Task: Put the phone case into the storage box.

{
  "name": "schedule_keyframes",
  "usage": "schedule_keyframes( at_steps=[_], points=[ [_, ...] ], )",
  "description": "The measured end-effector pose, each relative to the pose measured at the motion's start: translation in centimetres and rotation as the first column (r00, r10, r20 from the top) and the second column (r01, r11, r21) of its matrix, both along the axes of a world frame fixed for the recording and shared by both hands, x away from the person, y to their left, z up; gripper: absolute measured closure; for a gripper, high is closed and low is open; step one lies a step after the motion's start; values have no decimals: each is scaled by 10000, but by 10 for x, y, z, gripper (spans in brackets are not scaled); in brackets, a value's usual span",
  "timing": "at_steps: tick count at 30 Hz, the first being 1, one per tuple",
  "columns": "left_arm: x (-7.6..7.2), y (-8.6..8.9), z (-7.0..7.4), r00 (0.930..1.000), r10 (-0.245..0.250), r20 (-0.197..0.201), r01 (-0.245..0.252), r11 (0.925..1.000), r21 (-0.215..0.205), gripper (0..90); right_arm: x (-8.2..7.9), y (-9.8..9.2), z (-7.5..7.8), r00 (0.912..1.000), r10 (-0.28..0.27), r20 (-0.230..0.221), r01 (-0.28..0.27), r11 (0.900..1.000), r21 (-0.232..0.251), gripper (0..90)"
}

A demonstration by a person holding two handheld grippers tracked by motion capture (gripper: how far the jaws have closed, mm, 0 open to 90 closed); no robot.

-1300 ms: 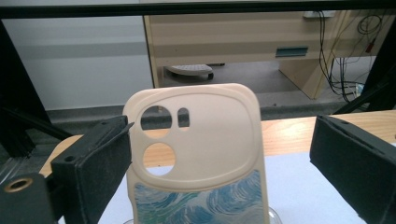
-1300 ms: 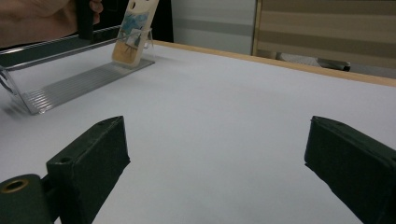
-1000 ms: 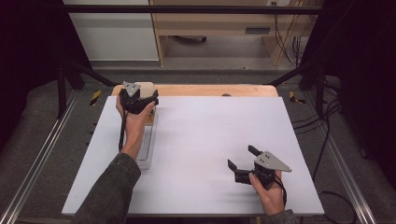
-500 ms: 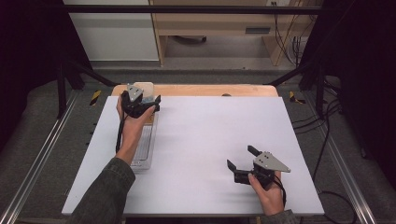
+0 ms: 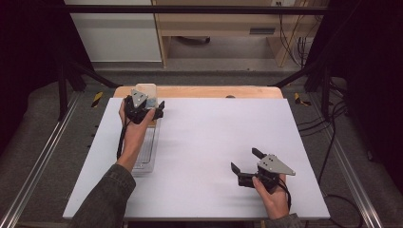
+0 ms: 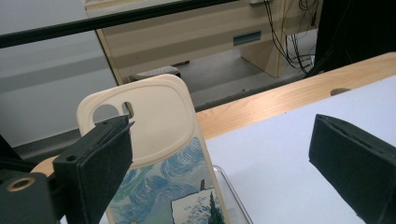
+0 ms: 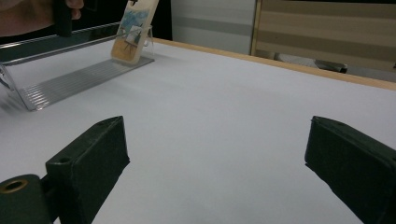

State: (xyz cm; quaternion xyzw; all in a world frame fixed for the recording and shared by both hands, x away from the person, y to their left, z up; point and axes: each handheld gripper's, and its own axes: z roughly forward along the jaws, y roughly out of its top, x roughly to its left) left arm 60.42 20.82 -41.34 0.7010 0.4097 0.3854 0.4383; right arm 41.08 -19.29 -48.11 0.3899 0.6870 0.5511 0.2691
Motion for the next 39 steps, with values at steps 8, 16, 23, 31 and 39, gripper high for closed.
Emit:
schedule_keyframes(
  at_steps=[8,16,23,31,39],
  points=[
    [-8,-5,6,9984,-463,318,441,9968,665,54,0,-1,0,10000,-48,-4,48,10000,-21,57],
    [-18,-18,6,9905,-1321,377,1217,9712,2049,54,0,0,-1,10000,-19,11,19,10000,-95,57],
    [-26,-26,7,9839,-1777,183,1704,9641,2035,54,0,-1,0,9999,-114,46,114,9999,-46,57],
    [-35,-30,18,9802,-1979,-73,1976,9754,980,56,-1,-3,0,9998,-162,117,163,9999,-58,57],
    [-46,-39,23,9717,-2361,-59,2341,9598,1551,54,-2,-2,0,9997,-199,160,200,9998,-79,57]
  ],
)
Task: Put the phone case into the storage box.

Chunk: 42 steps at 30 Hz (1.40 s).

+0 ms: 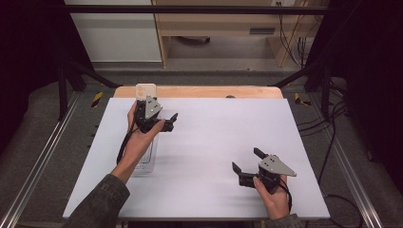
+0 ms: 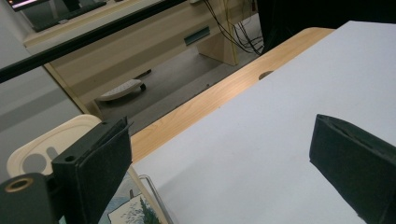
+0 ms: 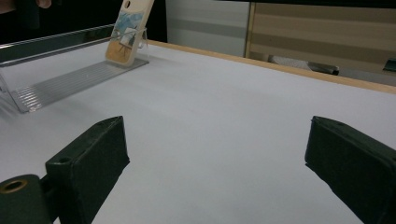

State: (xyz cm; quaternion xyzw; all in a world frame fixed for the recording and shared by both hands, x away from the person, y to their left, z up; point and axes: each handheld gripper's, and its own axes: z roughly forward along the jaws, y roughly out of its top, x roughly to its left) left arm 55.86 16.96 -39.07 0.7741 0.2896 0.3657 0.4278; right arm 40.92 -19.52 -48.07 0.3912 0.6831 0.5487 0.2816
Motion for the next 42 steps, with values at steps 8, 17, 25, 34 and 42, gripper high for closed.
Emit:
schedule_keyframes(
  at_steps=[8,17,25,34,42],
  points=[
    [-12,-12,-1,9983,-497,296,468,9947,915,32,0,-1,0,10000,-21,2,21,10000,44,56],
    [-25,-20,-2,9975,-694,98,685,9949,738,30,0,-1,0,10000,-57,-1,57,10000,-17,56],
    [-42,-22,2,9980,-625,5,623,9955,710,35,-1,-4,0,10000,-46,6,46,10000,67,56],
    [-54,-31,4,9967,-805,-58,807,9923,942,34,-1,-3,1,10000,-34,56,34,10000,57,54],
    [-61,-37,4,9959,-895,-100,900,9905,1039,33,-1,-2,1,10000,-27,23,27,10000,58,53]
  ],
)
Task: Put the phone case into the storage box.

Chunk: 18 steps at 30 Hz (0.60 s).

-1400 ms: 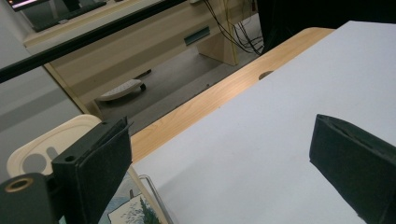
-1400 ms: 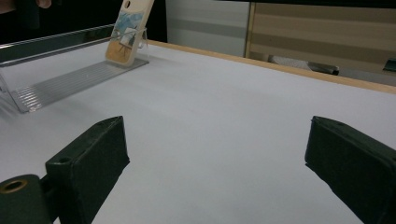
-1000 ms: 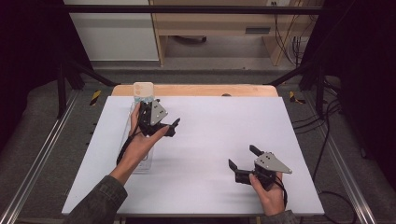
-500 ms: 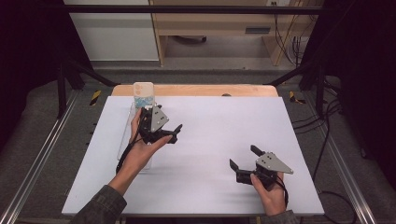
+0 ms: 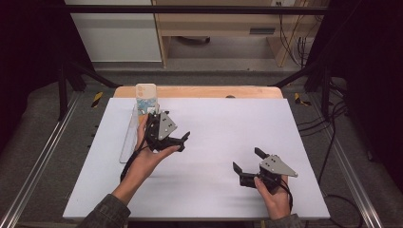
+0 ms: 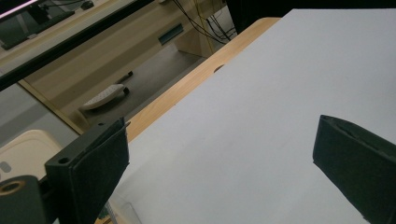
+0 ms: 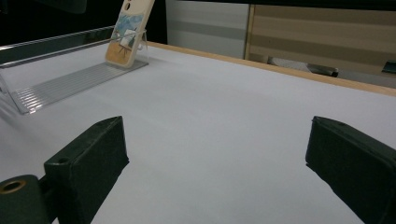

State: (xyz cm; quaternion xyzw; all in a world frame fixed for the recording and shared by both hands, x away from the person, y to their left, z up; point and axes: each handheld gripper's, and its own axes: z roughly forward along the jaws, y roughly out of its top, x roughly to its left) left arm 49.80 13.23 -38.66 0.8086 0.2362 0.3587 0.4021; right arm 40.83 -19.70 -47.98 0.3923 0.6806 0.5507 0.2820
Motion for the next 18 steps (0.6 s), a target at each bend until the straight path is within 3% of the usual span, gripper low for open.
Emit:
schedule_keyframes(
  at_steps=[6,16,18],
  points=[
    [-2,-1,-3,9999,-94,-109,98,9994,322,33,0,-2,0,10000,-50,51,50,10000,-26,53],
    [-13,4,-2,9997,-102,-230,107,9997,213,34,0,-1,0,10000,-54,49,54,10000,-12,52],
    [-14,5,-1,9995,-43,-303,42,10000,-16,36,0,-1,0,10000,-66,2,66,10000,-14,52]
  ],
)
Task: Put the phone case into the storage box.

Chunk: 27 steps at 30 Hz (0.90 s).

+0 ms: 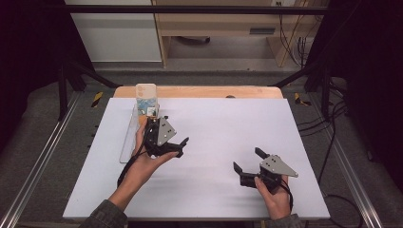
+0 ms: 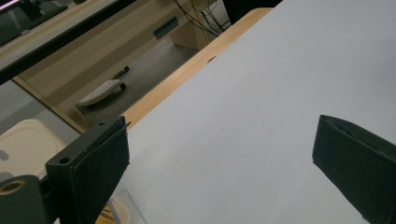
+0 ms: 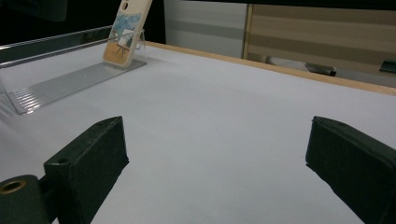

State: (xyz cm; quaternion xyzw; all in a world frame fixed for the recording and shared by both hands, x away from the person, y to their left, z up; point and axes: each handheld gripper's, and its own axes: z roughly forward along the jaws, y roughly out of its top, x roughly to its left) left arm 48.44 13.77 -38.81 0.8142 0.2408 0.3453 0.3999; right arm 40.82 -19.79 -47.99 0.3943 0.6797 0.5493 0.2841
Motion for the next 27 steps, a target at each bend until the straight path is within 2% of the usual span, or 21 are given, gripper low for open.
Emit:
schedule_keyframes(
  at_steps=[4,9,17,25,27],
  points=[
    [-1,1,1,9998,192,-104,-195,9993,-323,40,0,0,0,10000,-21,15,21,10000,-31,53],
    [-6,-3,5,9999,-12,101,13,9999,-118,40,0,0,1,10000,-12,64,13,10000,-71,53],
    [-24,-5,10,9991,-368,225,365,9993,98,39,-1,1,0,10000,7,24,-7,10000,-94,52],
    [-36,11,8,9996,-191,215,202,9985,-510,39,-1,1,0,10000,11,12,-11,10000,-69,52],
    [-37,17,9,9997,-104,213,122,9963,-848,39,-1,1,0,10000,8,24,-7,10000,-96,52]
  ],
)
